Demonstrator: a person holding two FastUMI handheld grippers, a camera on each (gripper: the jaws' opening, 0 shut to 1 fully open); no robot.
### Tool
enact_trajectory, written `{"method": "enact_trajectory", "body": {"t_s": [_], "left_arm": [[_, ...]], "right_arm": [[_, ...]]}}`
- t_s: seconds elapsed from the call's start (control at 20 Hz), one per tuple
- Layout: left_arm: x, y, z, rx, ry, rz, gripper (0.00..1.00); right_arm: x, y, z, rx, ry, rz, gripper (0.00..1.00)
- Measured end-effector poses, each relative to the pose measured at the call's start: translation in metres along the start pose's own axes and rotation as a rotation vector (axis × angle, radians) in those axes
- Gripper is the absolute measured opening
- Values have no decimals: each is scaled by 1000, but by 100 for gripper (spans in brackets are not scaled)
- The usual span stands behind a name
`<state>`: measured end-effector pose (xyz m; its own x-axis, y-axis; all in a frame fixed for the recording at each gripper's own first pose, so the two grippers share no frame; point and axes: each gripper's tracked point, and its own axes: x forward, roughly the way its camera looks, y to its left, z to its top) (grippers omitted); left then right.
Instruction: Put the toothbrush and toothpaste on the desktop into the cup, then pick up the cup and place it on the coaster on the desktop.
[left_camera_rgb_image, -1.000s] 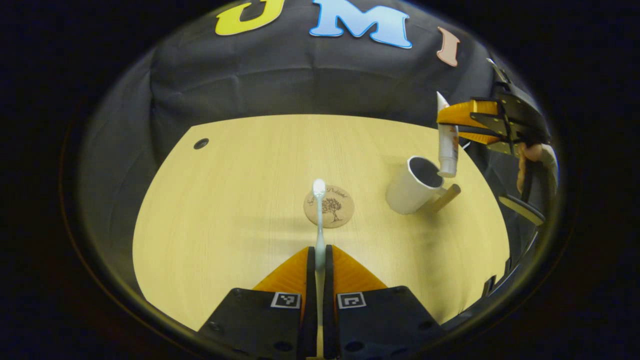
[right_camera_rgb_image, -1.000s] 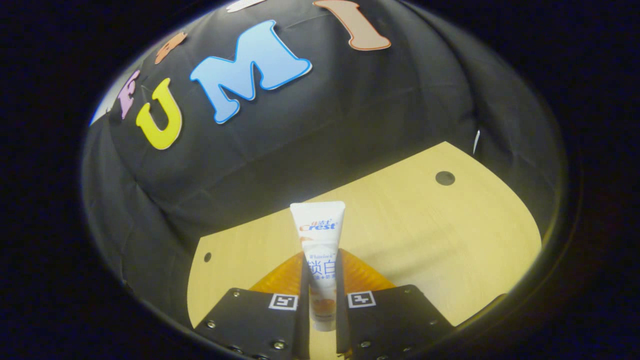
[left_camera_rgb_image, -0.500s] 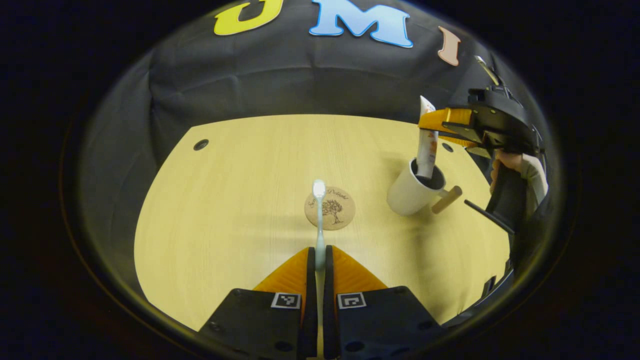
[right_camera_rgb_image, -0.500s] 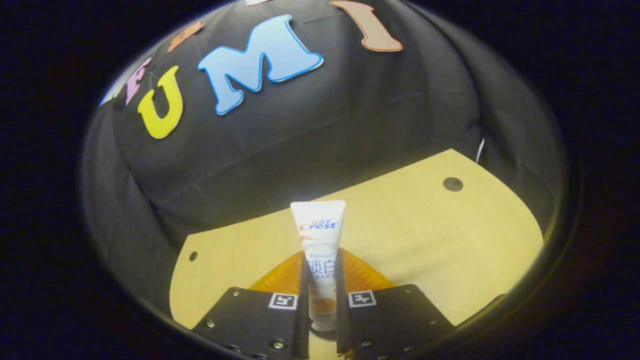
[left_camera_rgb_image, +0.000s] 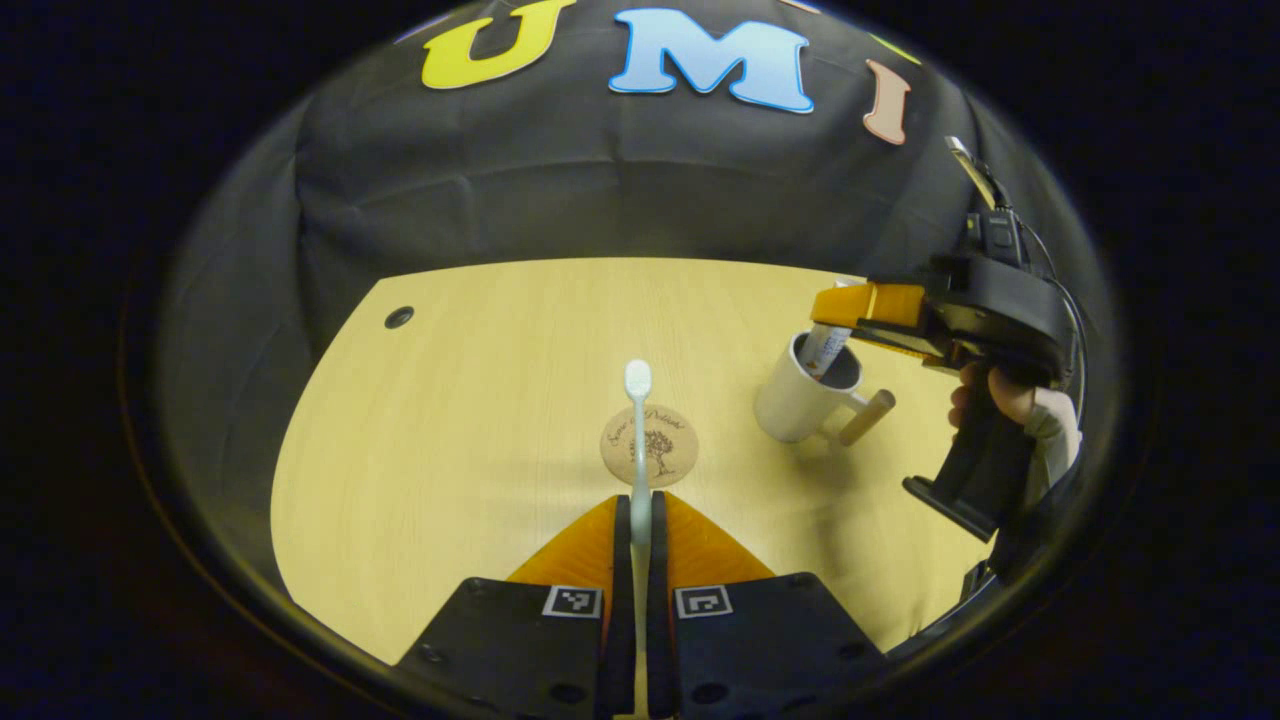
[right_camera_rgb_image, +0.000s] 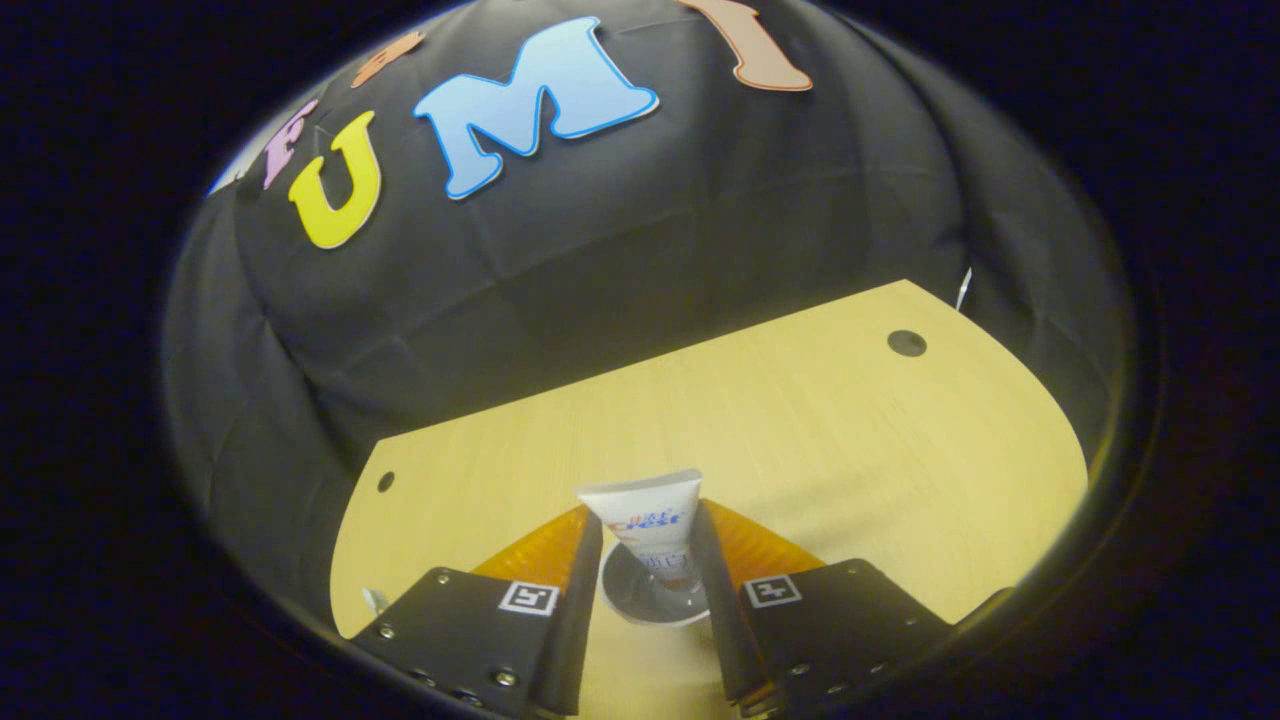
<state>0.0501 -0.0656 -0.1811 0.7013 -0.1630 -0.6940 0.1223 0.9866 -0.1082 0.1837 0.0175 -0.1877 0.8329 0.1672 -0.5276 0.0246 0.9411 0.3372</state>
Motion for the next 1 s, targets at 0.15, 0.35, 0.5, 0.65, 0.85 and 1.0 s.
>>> {"method": "enact_trajectory", "body": {"t_s": [0.15, 0.35, 0.5, 0.65, 0.85, 1.0], "left_arm": [[5, -9, 7, 15, -33, -16, 12], [19, -14, 16, 42, -90, -35, 12], [27, -14, 23, 73, -124, -51, 13], [31, -22, 32, 91, -146, -75, 12], [39, -47, 52, 130, -179, -111, 12], [45, -70, 64, 175, -211, -142, 12]], "right_arm": [[-9, 10, 4, -6, -18, 31, 54], [-28, 16, 24, 25, -72, 61, 57], [-44, 7, 41, 43, -120, 54, 55], [-57, -12, 50, 47, -147, 25, 55], [-71, -40, 48, 58, -156, -15, 58], [-78, -61, 38, 79, -145, -48, 58]]}}
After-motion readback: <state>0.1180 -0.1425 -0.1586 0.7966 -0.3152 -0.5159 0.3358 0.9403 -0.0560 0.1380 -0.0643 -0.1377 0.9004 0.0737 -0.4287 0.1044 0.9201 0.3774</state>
